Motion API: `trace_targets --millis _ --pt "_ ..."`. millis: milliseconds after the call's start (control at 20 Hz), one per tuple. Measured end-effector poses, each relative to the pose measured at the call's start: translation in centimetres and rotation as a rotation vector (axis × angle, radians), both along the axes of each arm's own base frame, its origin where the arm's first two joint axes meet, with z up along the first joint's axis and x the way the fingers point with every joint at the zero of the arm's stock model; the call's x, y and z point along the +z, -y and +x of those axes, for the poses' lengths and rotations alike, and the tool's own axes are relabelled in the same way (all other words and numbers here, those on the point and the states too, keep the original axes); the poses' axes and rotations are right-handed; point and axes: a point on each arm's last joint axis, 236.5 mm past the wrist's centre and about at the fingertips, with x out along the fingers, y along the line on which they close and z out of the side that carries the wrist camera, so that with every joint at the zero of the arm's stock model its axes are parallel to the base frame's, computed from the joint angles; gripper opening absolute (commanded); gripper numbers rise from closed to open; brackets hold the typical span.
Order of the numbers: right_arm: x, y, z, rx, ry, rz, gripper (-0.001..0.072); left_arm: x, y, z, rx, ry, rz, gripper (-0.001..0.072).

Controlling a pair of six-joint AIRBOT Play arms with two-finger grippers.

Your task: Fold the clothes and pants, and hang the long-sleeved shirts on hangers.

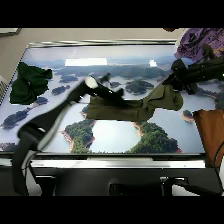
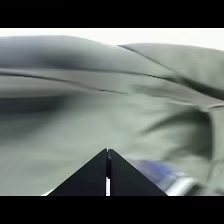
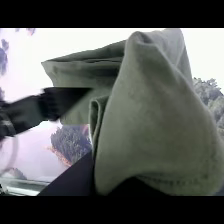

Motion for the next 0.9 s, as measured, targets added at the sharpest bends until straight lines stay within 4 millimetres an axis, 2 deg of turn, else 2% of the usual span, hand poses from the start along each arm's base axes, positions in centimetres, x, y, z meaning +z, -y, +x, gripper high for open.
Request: trace_targets --millis 150,250,400,500,600,700,800,900 --pt "-0.7 -2.9 0.5 0.044 -0.001 0.015 0.0029 4.8 -11.1 3.2 0.079 0.099 0.140 0.0016" --pt "-1.3 -5.8 0.9 0.072 -0.002 0.034 0.0029 8.4 -18.1 4.2 0.154 0.153 0.197 0.0017" --pt "-2.2 -10.5 1.5 0.110 0.004 0.072 0.0029 13.2 -27.5 4.2 0.285 0.212 0.254 0.0017" --pt "-2.9 -13.7 1.9 0.130 0.003 0.109 0.0029 15.6 -32.5 3.5 0.369 0.237 0.280 0.0017" --pt "-3.8 -16.5 2.2 0.142 -0.004 0.147 0.0029 17.3 -36.5 2.8 0.446 0.255 0.301 0.0017" --pt "-4.7 -19.0 2.4 0.151 -0.012 0.177 0.0029 18.4 -39.3 2.1 0.501 0.266 0.314 0.0017" --pt "-5.8 -21.1 2.5 0.160 -0.026 0.203 0.0029 19.0 -41.1 1.6 0.538 0.271 0.325 0.0017" --pt "-6.9 -22.7 2.3 0.169 -0.048 0.220 0.0029 19.4 -42.0 1.3 0.557 0.274 0.330 0.0017"
